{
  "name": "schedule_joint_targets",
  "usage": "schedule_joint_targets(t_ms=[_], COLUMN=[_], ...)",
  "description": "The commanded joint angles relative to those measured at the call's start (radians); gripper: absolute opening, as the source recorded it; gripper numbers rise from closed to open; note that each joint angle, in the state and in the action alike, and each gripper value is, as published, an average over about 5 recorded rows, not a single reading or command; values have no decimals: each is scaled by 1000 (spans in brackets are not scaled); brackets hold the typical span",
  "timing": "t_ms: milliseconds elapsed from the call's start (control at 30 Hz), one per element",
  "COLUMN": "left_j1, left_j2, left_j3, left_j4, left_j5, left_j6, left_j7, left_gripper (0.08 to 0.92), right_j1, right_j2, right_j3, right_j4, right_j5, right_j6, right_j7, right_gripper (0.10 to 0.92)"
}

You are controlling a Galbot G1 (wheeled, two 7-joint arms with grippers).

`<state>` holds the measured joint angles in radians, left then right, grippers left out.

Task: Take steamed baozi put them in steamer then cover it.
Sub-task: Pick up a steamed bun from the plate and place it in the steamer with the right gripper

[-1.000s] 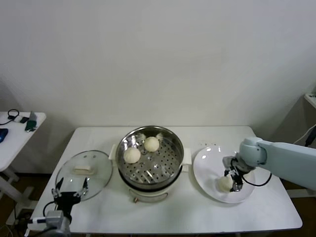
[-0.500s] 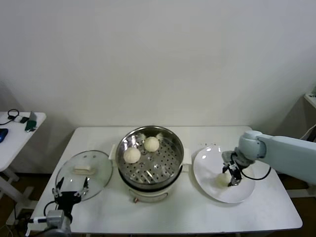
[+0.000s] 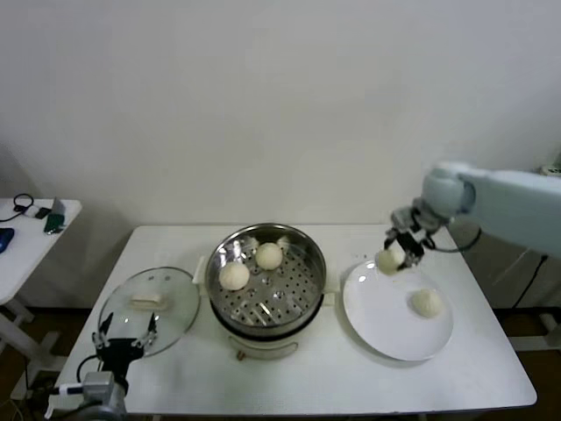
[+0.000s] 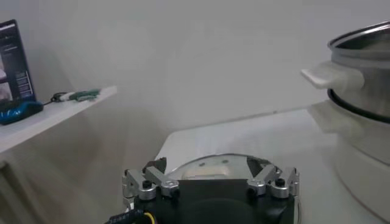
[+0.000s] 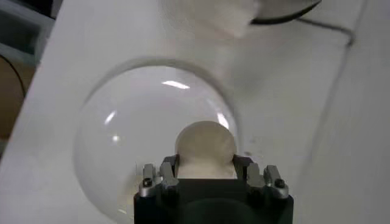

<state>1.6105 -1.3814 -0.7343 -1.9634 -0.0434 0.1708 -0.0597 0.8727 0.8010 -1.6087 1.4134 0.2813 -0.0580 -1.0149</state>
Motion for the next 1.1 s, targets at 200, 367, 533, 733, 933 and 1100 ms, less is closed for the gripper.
schedule_joint_targets(t_ms=[200, 367, 533, 733, 933, 1100], left_j1=[4, 17, 25, 29, 31, 31], left_j2=[1, 5, 3, 2, 4, 4], left_j3=[-4, -10, -12, -13, -16, -19], left_j4=[-2, -3, -7, -9, -6, -4], left_j5=[-2, -9, -9, -8, -8, -10], left_j6=[1, -7, -10, -10, -15, -17], left_j7=[0, -5, -6, -6, -6, -6], left_gripper=[823, 823, 823, 823, 823, 823], right_j1=[268, 166, 38, -75, -148, -189], right_j2=[238, 255, 276, 312, 361, 389], right_j3=[97, 112, 95, 78, 75, 72], right_j4=[218, 384, 428, 376, 327, 288], right_j5=[-30, -116, -189, -293, -337, -359], right_j6=[287, 291, 274, 277, 280, 277], right_j7=[85, 156, 174, 192, 189, 189], right_gripper=[611, 611, 611, 611, 609, 611])
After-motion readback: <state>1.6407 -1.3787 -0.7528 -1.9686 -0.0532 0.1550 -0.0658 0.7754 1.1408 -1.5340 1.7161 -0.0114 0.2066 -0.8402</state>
